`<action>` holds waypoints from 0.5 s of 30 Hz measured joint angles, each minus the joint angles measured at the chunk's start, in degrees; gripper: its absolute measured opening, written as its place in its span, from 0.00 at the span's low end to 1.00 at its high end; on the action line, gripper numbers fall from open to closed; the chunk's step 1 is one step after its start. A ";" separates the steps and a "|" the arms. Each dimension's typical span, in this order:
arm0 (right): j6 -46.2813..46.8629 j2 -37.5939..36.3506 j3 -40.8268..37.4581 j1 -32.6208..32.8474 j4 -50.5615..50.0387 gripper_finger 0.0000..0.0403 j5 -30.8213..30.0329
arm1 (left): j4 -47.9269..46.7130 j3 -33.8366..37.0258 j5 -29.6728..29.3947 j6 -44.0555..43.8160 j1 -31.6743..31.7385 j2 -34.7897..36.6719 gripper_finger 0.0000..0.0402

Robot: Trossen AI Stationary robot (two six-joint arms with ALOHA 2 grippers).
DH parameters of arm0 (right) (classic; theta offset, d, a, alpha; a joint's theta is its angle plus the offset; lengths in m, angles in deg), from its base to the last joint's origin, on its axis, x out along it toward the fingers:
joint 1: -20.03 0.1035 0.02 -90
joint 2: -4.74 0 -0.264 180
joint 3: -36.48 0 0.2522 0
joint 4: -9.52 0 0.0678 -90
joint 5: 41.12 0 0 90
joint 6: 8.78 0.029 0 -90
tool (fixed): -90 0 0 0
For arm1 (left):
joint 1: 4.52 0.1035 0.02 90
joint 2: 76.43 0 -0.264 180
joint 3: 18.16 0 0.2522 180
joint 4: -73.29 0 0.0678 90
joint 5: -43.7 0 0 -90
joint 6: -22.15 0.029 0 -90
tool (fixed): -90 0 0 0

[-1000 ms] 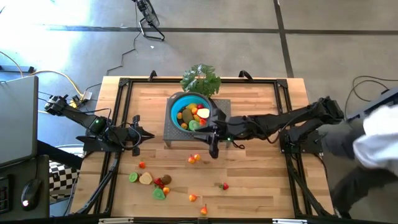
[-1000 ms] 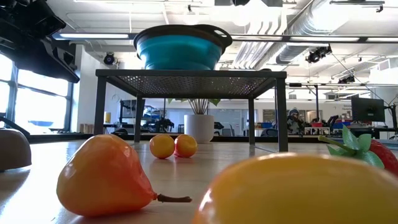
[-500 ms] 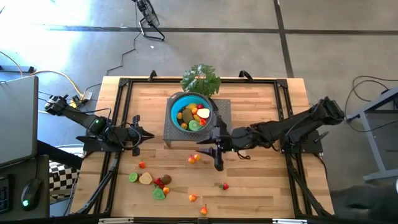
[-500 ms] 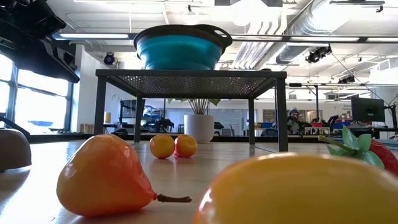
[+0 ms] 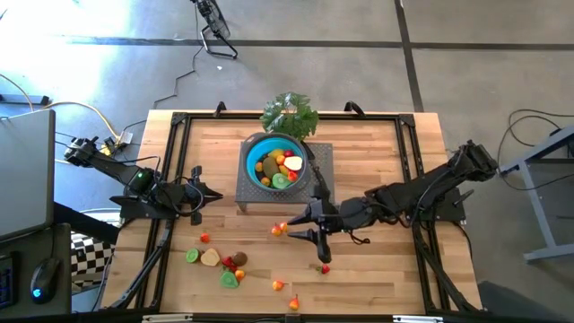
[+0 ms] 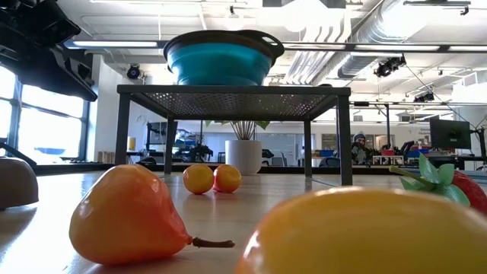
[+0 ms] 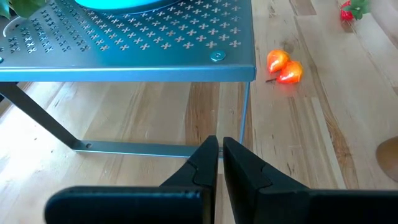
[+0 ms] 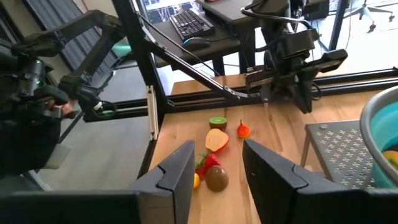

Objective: Pick & Place Fruit
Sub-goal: Put the strawberry into the blue strainer bowl on the shelf

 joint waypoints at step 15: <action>0.04 -0.01 0.00 -2.88 0.00 0.32 -0.16 | 0.05 0.00 0.00 0.00 0.00 0.01 0.05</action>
